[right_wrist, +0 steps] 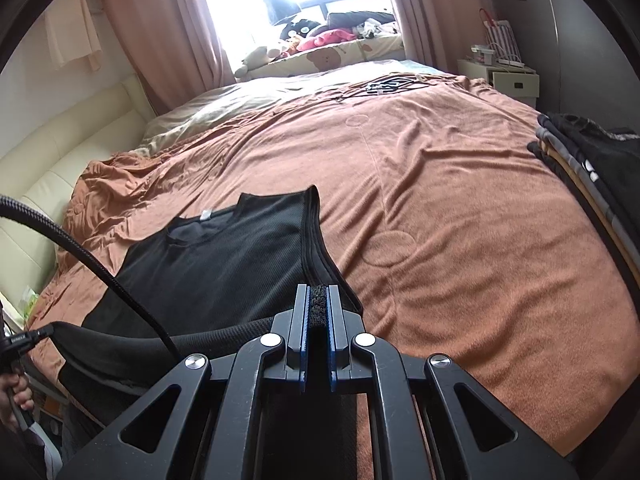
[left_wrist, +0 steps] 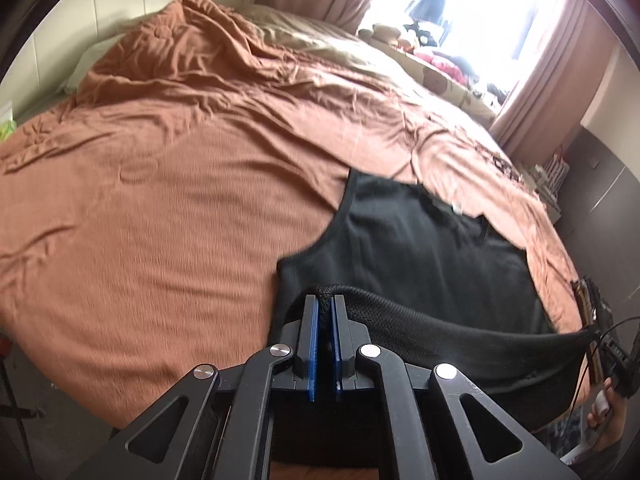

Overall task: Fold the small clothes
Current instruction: 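Lift the hem with both tools and fold it toward the neckline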

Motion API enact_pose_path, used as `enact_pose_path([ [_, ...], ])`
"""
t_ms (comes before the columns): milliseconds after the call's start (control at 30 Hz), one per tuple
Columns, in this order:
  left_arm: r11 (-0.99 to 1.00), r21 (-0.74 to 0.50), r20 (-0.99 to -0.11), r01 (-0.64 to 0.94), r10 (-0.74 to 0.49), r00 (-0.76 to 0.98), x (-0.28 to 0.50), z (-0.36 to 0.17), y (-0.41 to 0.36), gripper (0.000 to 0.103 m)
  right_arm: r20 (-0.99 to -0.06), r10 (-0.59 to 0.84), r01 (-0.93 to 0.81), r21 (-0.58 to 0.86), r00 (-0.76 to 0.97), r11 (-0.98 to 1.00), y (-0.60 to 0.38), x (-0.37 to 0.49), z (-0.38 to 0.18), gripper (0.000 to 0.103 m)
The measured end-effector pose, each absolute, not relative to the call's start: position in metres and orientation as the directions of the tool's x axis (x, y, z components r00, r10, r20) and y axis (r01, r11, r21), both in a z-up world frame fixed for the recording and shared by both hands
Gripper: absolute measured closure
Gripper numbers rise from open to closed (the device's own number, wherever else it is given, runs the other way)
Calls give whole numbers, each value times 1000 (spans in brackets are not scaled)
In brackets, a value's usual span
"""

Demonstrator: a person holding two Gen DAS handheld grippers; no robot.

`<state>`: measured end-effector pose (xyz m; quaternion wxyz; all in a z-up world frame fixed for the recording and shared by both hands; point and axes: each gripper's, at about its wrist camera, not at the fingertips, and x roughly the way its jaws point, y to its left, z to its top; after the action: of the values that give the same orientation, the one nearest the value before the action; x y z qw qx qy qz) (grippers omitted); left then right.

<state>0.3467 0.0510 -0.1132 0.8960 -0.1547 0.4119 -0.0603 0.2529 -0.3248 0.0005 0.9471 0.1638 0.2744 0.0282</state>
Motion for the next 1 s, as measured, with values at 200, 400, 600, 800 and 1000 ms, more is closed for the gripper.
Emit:
enact_pose_path([
  [200,941,-337,-701,-33,-228,676,369,-99,56,97,-516,147,33,324,844,946,-326,272,8,99],
  [400,942,-337,-686,-15,-234,689,396,-90,53,97,-536,136,42,307,833,951,-322,293,13,99],
  [600,942,-334,-690,-4,-242,682,426,-93,51,97,-569,120,63,291,813,955,-319,320,11,99],
  [800,943,-333,-714,-15,-241,657,457,-108,51,97,-603,96,85,264,792,961,-316,351,11,99],
  [1000,946,-325,-741,-20,-242,626,486,-122,48,97,-638,62,104,219,768,970,-309,384,12,99],
])
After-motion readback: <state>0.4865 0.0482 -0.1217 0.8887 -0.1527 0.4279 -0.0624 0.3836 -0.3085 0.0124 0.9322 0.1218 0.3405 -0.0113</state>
